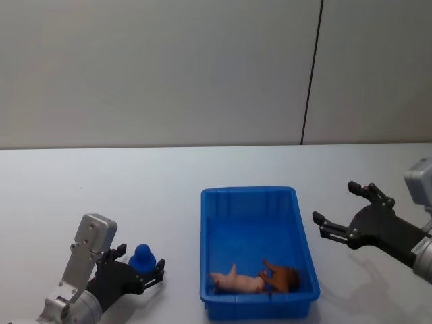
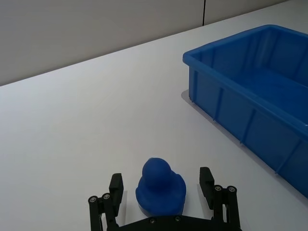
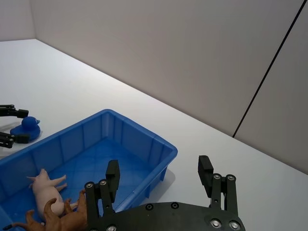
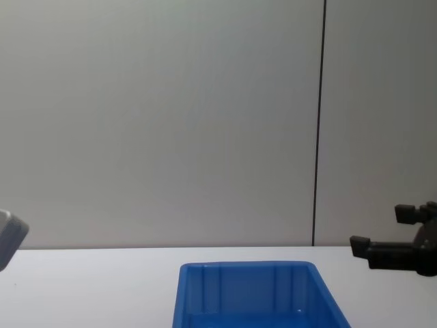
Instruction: Pick up the two dolls from the table and place them into the box.
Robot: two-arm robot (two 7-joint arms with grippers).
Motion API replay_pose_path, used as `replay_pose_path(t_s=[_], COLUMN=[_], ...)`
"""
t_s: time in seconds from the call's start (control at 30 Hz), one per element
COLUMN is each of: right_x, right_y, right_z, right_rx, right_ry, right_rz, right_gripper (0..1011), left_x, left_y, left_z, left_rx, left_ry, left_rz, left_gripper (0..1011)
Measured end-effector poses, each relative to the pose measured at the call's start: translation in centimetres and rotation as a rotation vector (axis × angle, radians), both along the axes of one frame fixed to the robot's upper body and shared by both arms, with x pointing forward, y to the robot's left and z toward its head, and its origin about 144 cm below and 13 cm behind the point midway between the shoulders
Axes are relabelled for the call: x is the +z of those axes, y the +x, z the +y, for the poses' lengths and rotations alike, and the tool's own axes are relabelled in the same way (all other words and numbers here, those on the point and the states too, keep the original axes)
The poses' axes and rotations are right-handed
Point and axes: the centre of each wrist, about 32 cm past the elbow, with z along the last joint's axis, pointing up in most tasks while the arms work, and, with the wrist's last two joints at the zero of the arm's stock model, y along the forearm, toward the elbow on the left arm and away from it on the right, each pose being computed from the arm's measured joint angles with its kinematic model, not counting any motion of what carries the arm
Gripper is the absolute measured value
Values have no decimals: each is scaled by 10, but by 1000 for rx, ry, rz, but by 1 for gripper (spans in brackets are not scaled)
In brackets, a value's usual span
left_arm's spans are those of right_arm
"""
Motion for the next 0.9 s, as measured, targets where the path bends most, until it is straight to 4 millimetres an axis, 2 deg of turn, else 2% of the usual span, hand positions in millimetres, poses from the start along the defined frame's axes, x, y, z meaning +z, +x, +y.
replay_pose_path(t_s=[0.1,0.23,0.6,0.9], right_x=[0,0,0,0], right_y=[0,0,0,0], right_z=[0,0,0,0], right_rx=[0,0,0,0], right_ry=[0,0,0,0], right_rz=[0,0,0,0], right_gripper=[1001,1001,1001,1001], left_x=[-2,-5,-8,-6], left_y=[1,4,11,16], left_z=[1,3,5,5], left_rx=[-2,-8,-28,-41], left_ry=[2,8,20,25], left_rz=[5,20,39,33], left_gripper=[1004,947,626,548])
